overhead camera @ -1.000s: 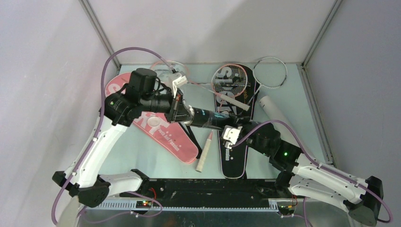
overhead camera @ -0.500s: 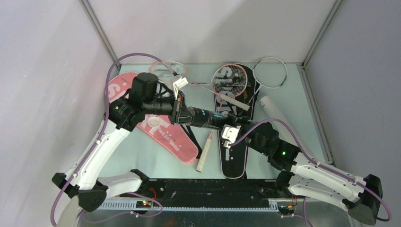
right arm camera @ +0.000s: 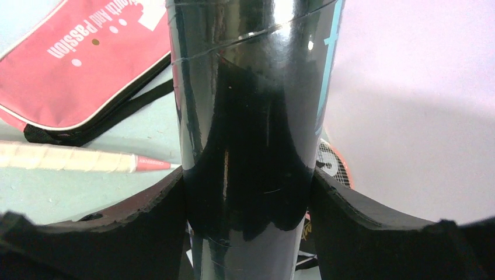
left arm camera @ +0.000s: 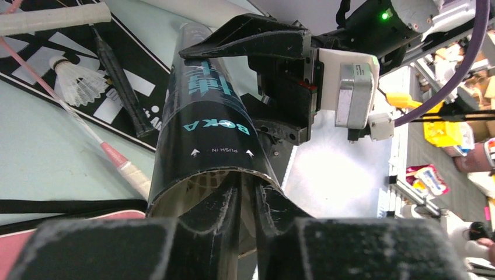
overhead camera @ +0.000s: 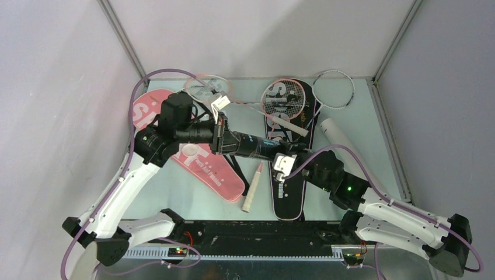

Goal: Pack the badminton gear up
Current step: Place the shuttlecock at the shuttle tube.

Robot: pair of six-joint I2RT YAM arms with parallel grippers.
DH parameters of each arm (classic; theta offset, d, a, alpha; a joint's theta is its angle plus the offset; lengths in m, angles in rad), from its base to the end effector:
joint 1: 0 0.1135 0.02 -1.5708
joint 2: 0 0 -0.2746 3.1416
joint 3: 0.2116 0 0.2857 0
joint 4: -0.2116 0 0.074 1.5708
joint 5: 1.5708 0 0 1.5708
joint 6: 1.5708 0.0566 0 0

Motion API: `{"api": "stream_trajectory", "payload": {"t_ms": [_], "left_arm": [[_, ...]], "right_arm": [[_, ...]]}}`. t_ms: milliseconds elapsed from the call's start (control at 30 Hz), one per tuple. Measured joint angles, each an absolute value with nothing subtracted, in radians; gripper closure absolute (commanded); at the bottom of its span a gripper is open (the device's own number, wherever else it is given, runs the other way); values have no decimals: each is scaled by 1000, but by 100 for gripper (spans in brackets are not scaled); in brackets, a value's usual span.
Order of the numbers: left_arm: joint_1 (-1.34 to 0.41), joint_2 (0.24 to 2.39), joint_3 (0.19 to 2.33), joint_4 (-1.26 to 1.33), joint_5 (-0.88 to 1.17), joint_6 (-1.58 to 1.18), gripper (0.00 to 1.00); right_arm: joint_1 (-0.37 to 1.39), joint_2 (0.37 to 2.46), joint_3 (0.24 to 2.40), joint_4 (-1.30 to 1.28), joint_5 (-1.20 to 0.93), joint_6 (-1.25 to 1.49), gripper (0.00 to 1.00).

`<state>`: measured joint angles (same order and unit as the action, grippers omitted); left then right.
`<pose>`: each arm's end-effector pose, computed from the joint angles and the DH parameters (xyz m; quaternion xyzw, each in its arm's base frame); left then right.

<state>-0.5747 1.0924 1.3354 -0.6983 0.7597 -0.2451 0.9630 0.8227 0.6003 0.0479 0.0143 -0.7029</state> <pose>0.1917 -0.1706 0.4321 0.3229 0.7451 -0.4844 0.3255 0.1420 0.2027 0.2890 -0.5637 0.5187 0.0779 0.6381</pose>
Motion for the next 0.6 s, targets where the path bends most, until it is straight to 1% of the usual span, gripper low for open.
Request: {"api": "stream_trajectory", "payload": {"t_ms": [67,100,133,300,333,400,500,600], "left_arm": [[-576,1087,1336,-702,751,-245,64],[-576,1085,1341,-709,739,-247,60],[-577,1083,1346,-715,733,-244,54],[-579,1063,1409,-761,659,-257,39],[-579,1052,1424,-767,649,-259,33],[-579,1028,1449,-769,632,-265,26],[-579,985,1489,-758,627,-281,21],[-580,952,1522,-744,611,-289,20]], "right_arm": [[966,823,600,51,10,-700,70],[967,823,600,52,7,-699,70],[968,822,600,56,3,-696,70],[971,809,600,78,-4,-686,70],[971,805,600,81,-4,-685,70],[972,800,600,86,-4,-682,70],[973,799,600,76,-5,-684,70],[973,799,600,71,-5,-684,70]]}}
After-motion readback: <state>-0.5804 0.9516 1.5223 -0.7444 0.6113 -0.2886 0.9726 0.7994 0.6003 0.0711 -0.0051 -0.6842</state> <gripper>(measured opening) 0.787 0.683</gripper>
